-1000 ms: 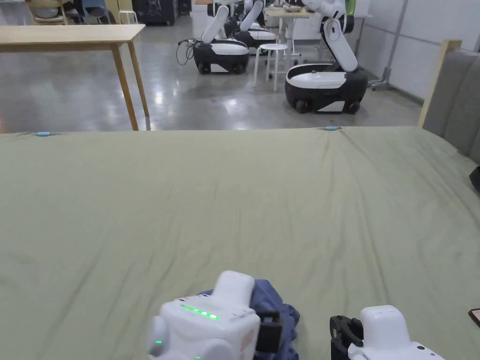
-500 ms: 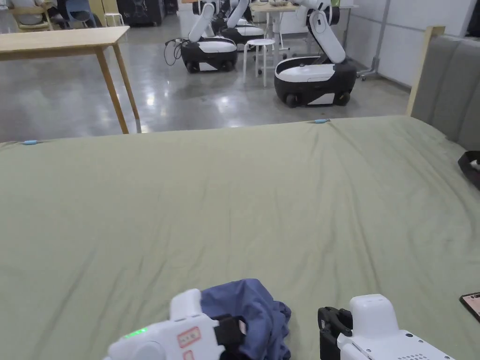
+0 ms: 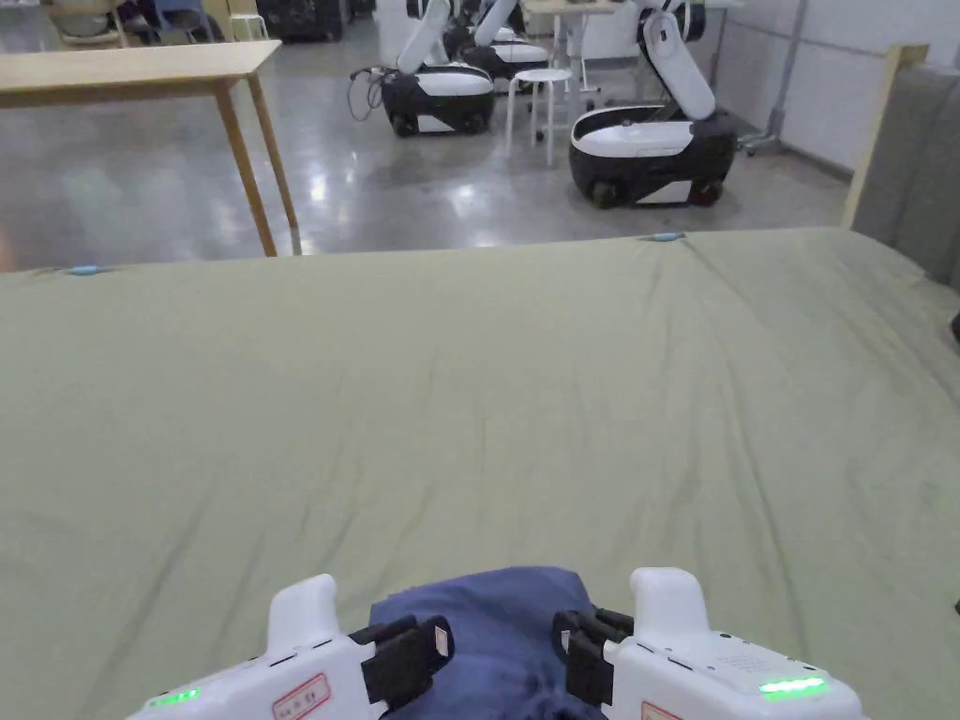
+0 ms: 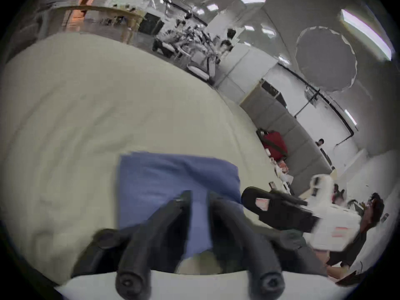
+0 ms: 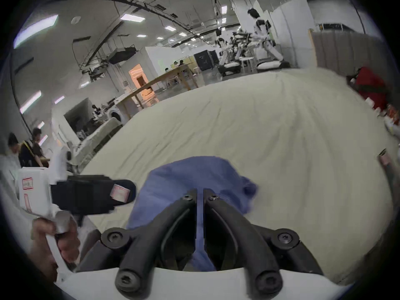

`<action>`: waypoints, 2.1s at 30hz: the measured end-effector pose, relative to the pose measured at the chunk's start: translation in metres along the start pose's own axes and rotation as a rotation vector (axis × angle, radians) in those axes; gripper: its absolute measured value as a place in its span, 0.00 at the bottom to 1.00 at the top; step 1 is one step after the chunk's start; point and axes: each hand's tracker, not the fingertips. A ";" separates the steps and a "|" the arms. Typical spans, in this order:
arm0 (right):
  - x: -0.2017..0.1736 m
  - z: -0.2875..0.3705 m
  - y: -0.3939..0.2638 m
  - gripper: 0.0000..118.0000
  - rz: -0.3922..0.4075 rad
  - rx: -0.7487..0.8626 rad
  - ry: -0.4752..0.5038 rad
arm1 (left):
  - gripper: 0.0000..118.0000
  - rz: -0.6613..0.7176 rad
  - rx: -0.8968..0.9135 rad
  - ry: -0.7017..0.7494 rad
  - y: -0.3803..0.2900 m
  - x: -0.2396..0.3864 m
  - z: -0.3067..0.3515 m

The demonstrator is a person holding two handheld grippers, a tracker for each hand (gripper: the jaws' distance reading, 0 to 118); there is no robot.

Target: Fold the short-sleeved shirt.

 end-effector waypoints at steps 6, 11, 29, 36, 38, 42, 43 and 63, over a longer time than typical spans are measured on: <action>0.031 -0.035 -0.015 0.06 -0.036 -0.066 -0.128 | 0.98 0.199 -0.086 -0.041 -0.002 -0.080 0.011; 0.038 -0.032 -0.014 0.06 -0.110 -0.055 -0.075 | 0.98 0.488 -0.188 -0.323 -0.028 -0.109 -0.055; -0.025 -0.015 -0.006 0.06 0.027 0.024 -0.088 | 0.20 0.170 -0.145 -0.075 0.040 -0.148 0.030; -0.095 -0.044 -0.016 0.06 0.081 0.012 -0.003 | 0.20 0.106 -0.102 0.189 0.114 -0.273 0.152; -0.116 -0.053 -0.019 0.06 0.141 -0.003 0.004 | 0.20 0.076 -0.074 0.286 0.135 -0.308 0.184; -0.140 -0.062 -0.024 0.06 0.182 -0.018 0.024 | 0.20 0.121 -0.080 0.391 0.153 -0.374 0.226; -0.144 -0.063 -0.026 0.06 0.187 -0.022 0.027 | 0.20 0.158 -0.100 0.402 0.153 -0.388 0.230; -0.123 0.004 0.016 0.06 0.222 0.113 -0.117 | 0.11 -0.209 0.317 0.629 0.111 -0.180 0.240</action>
